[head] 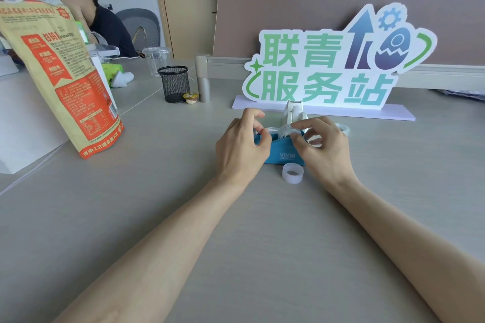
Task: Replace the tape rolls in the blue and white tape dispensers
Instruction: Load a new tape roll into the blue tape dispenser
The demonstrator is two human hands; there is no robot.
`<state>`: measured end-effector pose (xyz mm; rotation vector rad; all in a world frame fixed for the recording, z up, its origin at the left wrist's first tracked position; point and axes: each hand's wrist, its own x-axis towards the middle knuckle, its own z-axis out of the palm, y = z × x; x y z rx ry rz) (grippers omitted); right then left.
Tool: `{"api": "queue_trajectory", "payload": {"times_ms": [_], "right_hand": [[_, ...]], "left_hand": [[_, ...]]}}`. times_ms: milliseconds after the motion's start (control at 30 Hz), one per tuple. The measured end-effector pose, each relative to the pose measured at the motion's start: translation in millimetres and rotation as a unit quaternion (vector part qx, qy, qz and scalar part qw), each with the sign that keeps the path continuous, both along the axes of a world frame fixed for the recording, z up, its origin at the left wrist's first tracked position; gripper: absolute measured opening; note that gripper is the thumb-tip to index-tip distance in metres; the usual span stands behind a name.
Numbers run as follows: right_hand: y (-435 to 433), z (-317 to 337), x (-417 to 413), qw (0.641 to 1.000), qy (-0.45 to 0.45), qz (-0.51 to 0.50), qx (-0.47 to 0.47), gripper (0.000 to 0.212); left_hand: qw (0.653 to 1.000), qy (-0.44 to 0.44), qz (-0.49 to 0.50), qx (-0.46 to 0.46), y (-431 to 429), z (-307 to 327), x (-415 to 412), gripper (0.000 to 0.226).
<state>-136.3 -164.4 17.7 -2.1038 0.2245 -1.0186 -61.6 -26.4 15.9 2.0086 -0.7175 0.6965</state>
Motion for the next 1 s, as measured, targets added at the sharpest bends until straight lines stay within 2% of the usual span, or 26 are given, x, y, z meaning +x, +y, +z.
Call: {"api": "queue_trajectory", "payload": {"times_ms": [200,467,600,700,833,1000], "right_hand": [[0.2,0.6,-0.9,1.000,0.004,-0.007,-0.003,0.014],[2.4,0.8,-4.6,0.998,0.001,-0.032,-0.049,0.015],[2.4,0.7,-3.6,0.999,0.000,-0.020,-0.034,0.014],[3.9,1.6,-2.2,1.000,0.001,-0.004,-0.012,0.015],[6.5,3.5,-3.5,1.000,0.003,0.002,-0.015,0.019],[5.8,2.6,-3.3,0.999,-0.002,0.011,-0.038,0.023]], "left_hand": [[1.000,-0.016,0.000,-0.002,1.4,-1.0,3.0,0.038],[0.999,-0.052,0.015,-0.001,0.1,-0.5,4.7,0.033],[1.000,-0.015,0.016,-0.015,0.8,1.8,4.3,0.031],[0.999,0.027,-0.025,-0.036,2.5,2.9,4.3,0.031],[0.979,0.134,-0.093,-0.121,4.1,5.2,8.2,0.030],[0.959,0.184,-0.130,-0.169,3.4,4.6,14.5,0.023]]}}
